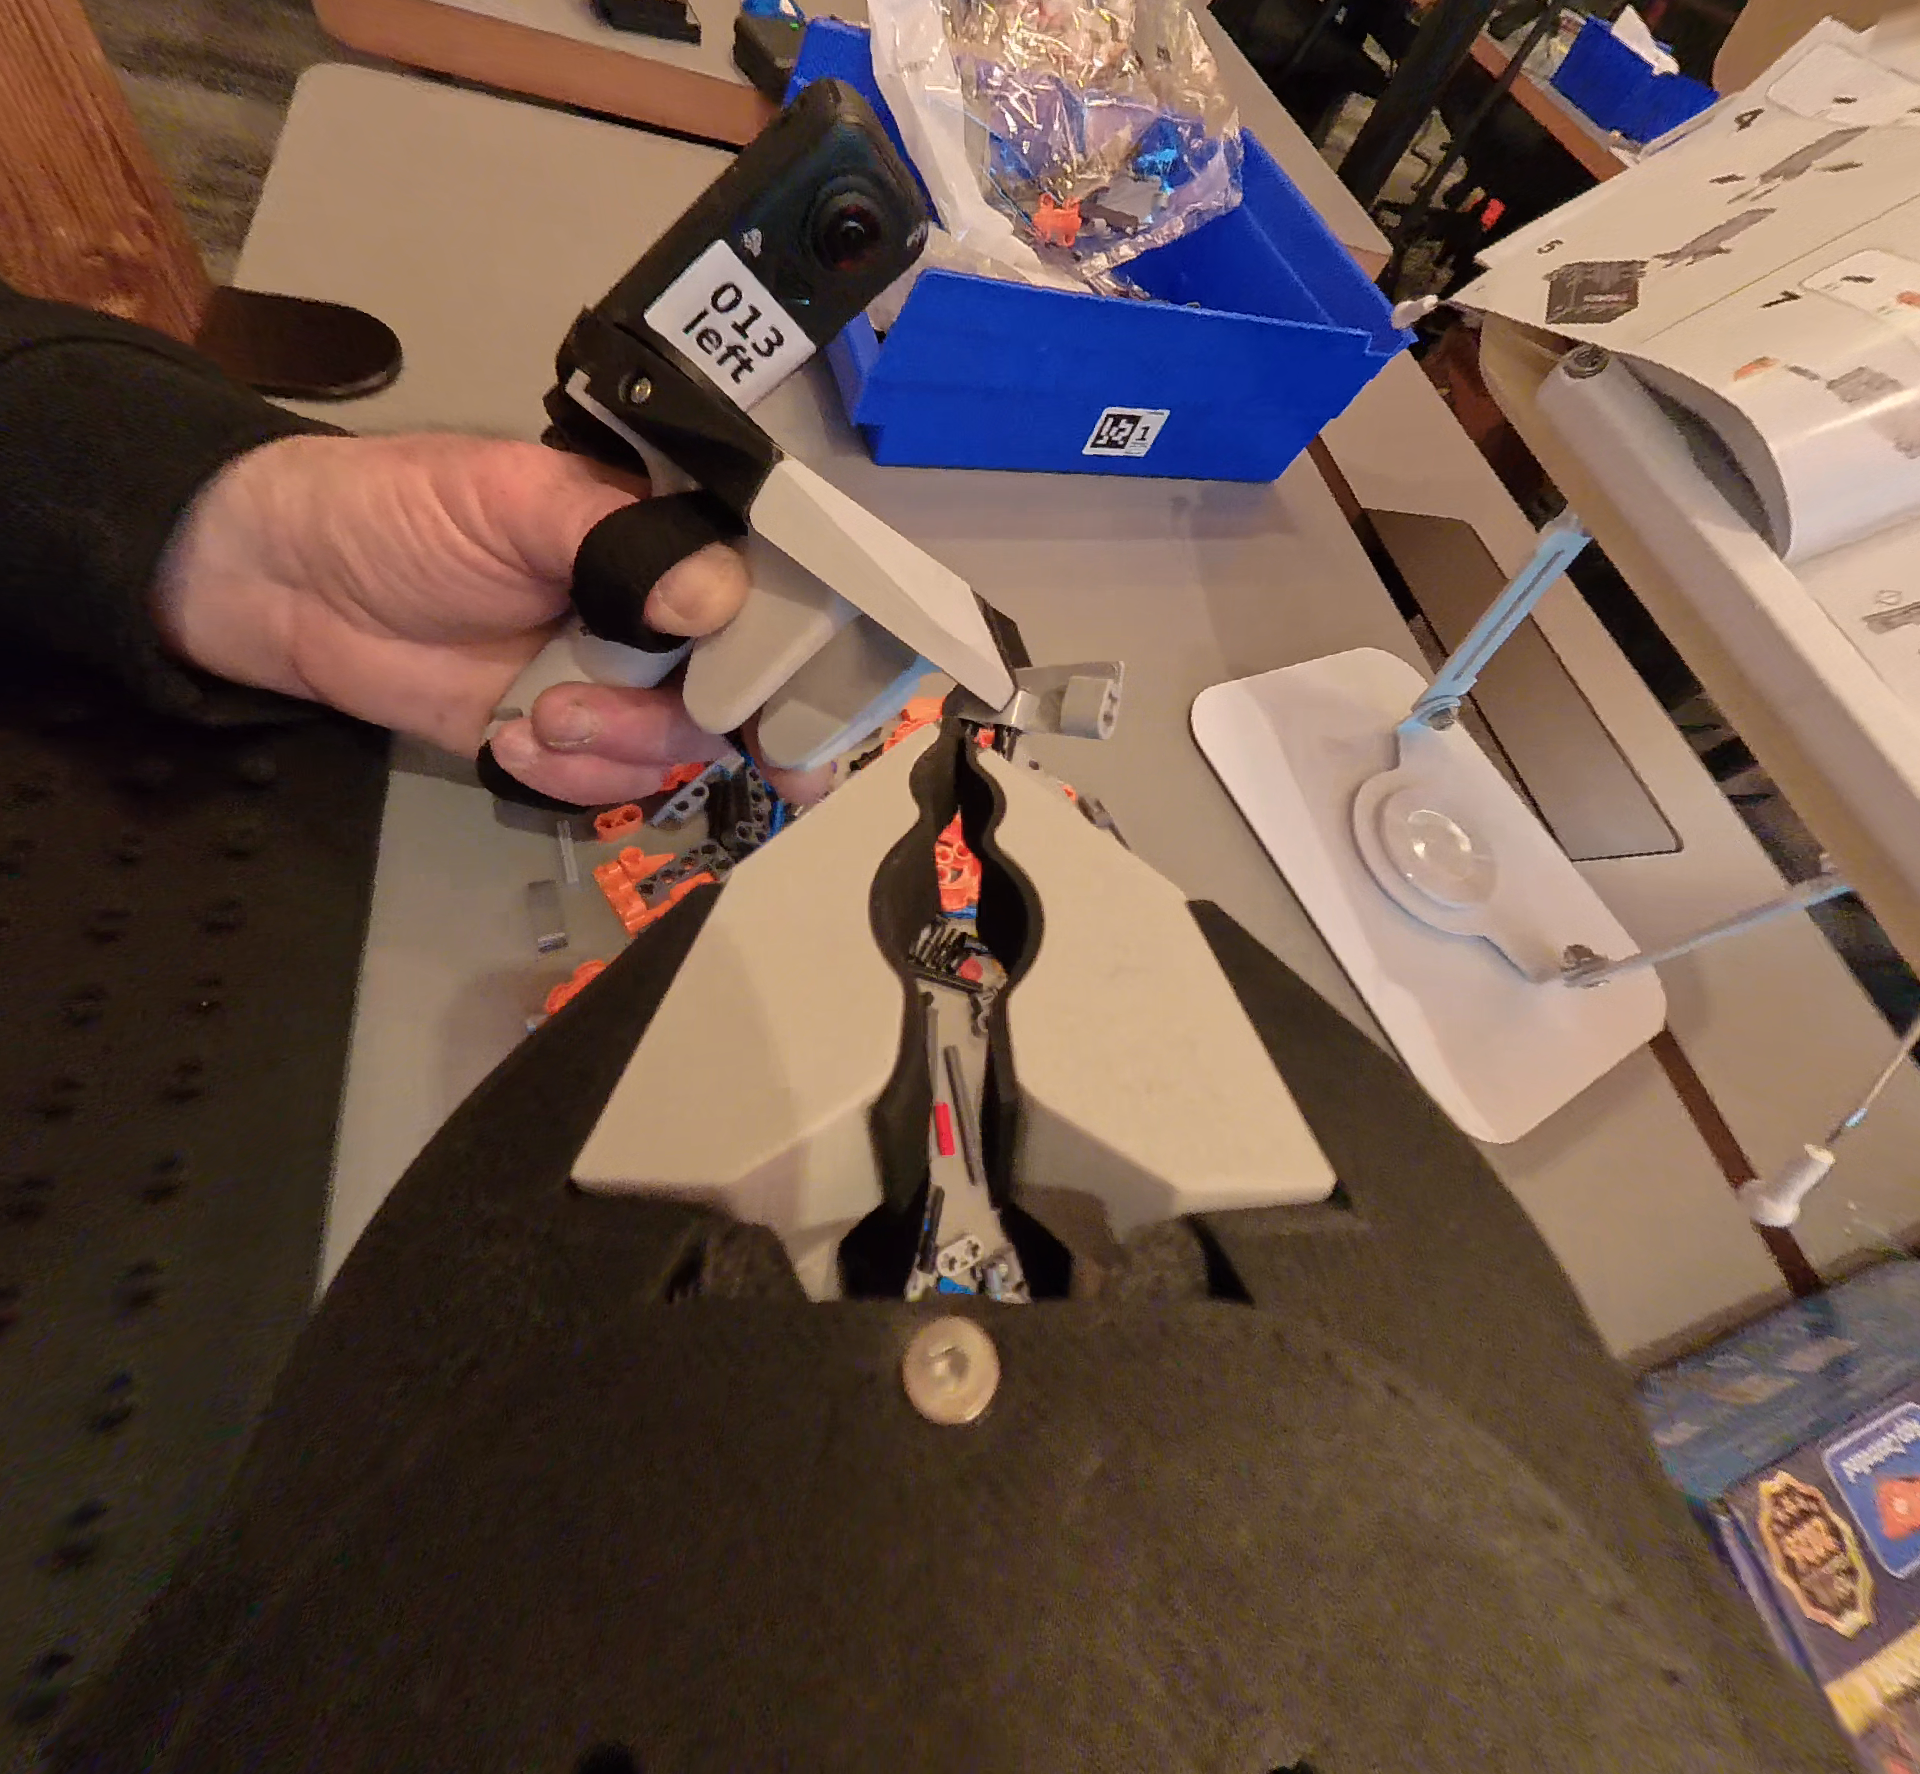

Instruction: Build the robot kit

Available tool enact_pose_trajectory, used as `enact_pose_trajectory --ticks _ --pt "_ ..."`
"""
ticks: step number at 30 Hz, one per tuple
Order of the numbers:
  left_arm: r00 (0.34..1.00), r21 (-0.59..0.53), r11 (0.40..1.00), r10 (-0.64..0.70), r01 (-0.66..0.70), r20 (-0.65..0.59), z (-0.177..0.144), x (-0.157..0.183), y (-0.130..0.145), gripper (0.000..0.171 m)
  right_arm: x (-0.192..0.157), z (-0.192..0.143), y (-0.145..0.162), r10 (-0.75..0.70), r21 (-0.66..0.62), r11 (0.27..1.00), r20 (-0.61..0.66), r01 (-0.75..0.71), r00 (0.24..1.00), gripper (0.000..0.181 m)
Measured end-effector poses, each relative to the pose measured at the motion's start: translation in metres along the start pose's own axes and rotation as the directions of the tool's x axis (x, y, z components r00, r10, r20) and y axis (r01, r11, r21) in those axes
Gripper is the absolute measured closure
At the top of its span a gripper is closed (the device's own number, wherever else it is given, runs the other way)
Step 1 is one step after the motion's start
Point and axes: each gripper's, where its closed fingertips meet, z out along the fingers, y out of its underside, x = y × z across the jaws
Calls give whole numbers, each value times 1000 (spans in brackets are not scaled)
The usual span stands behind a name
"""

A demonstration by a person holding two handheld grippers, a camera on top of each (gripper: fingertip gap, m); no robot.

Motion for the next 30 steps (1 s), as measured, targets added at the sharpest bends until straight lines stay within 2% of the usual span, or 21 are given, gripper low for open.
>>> enact_pose_trajectory --ticks 7,13,16,19,22,27,30 --pt "998 -15 998 -57 57 -11 2 -5 5 167 3 -2 2 83 34 996 28 -84 996 181" --pt "996 19 996 -84 85 -36 -1 -4 -1 167 7 -13 2 127 65 989 48 -130 991 181" --pt "995 31 996 -88 89 -46 -1 -3 -4 167 7 -13 4 198 86 975 84 -205 977 179" --pt "994 53 994 -88 91 -65 -1 0 -6 168 1 -3 5 312 83 941 162 -328 936 169" --pt "994 69 994 -79 85 -81 0 4 -7 167 2 0 0 371 127 909 183 -396 910 175" --pt "993 80 994 -65 73 -98 0 8 -9 166 2 -2 -5 388 155 894 206 -421 898 180" --pt "994 70 996 -52 59 -98 1 11 -7 166 1 -4 -6 355 157 908 203 -388 912 181"
